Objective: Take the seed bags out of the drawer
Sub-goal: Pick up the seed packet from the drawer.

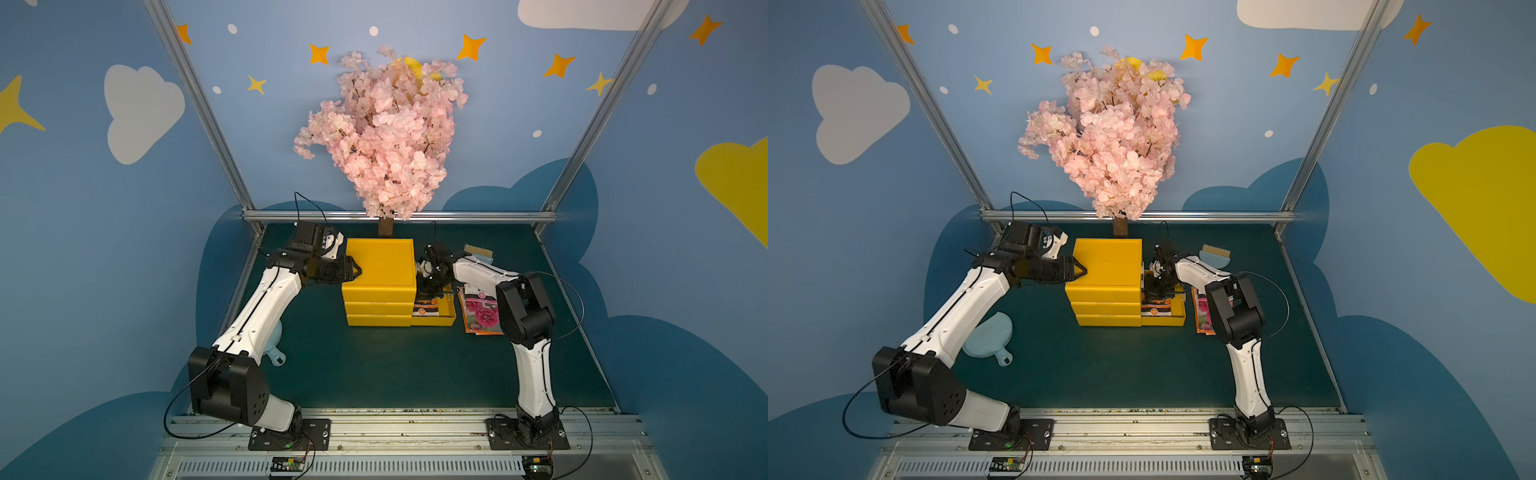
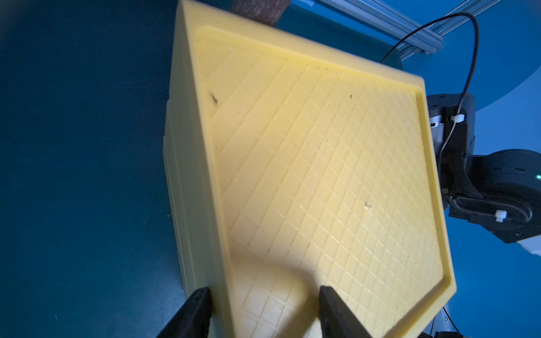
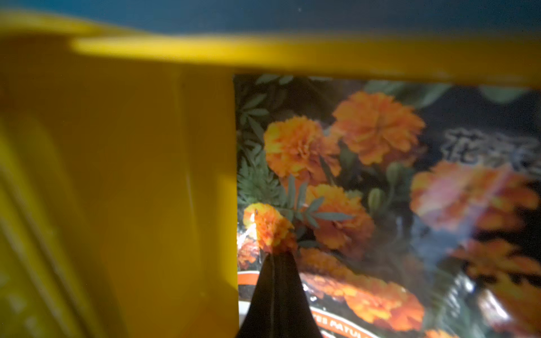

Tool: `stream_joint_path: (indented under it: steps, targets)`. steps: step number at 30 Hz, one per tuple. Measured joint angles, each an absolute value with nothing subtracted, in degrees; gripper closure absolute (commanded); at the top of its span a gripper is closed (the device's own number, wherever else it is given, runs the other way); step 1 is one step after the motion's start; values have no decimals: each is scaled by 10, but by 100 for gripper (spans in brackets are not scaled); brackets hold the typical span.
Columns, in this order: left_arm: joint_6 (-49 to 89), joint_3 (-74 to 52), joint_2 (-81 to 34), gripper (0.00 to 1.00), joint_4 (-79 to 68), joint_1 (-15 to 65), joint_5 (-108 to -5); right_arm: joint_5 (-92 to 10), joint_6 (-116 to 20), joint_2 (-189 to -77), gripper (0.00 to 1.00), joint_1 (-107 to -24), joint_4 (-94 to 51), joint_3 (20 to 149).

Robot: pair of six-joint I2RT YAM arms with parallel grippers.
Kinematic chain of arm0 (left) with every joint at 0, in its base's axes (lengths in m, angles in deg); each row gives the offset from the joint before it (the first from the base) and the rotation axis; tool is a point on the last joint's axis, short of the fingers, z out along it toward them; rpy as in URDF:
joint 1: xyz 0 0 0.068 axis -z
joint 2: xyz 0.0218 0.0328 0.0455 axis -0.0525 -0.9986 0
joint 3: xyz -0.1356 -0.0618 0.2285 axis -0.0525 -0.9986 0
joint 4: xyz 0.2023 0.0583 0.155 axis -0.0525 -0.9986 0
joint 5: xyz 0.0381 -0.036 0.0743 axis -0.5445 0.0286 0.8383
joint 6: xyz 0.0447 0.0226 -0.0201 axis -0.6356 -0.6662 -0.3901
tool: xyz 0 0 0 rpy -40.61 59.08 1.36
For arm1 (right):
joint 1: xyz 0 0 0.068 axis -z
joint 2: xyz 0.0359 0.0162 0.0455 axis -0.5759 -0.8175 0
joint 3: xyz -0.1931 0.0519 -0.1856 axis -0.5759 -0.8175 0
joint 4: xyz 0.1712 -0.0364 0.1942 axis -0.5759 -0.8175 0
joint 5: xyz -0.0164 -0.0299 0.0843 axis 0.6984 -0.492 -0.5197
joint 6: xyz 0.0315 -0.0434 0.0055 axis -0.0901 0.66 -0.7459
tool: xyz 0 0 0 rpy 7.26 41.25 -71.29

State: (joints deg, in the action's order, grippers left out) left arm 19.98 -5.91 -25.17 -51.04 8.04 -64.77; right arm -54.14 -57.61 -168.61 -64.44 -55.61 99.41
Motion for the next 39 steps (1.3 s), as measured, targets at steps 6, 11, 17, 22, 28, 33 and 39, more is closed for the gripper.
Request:
stream_joint_path:
  steps: [6,11,17,22,28,33,39]
  targets:
    - [200,-59,-252,40,-510,80,-648,-563,-582,-1665,100,-633,-541,967]
    - [200,-59,-252,40,-510,80,-648,-559,-582,-1620,88,-619,-548,949]
    - [200,-59,-252,40,-510,80,-648,-503,-561,-1571,74,-614,-584,949]
    - [200,-59,-252,40,-510,80,-648,-435,-546,-1567,66,-615,-621,950]
    - [200,-59,-252,40,-510,80,-648,-387,-538,-1589,61,-619,-648,963]
    - [200,-59,-252,40,-510,80,-648,-366,-536,-1620,60,-624,-655,972]
    - [200,-59,-252,40,-510,80,-648,-357,-536,-1641,60,-628,-660,989]
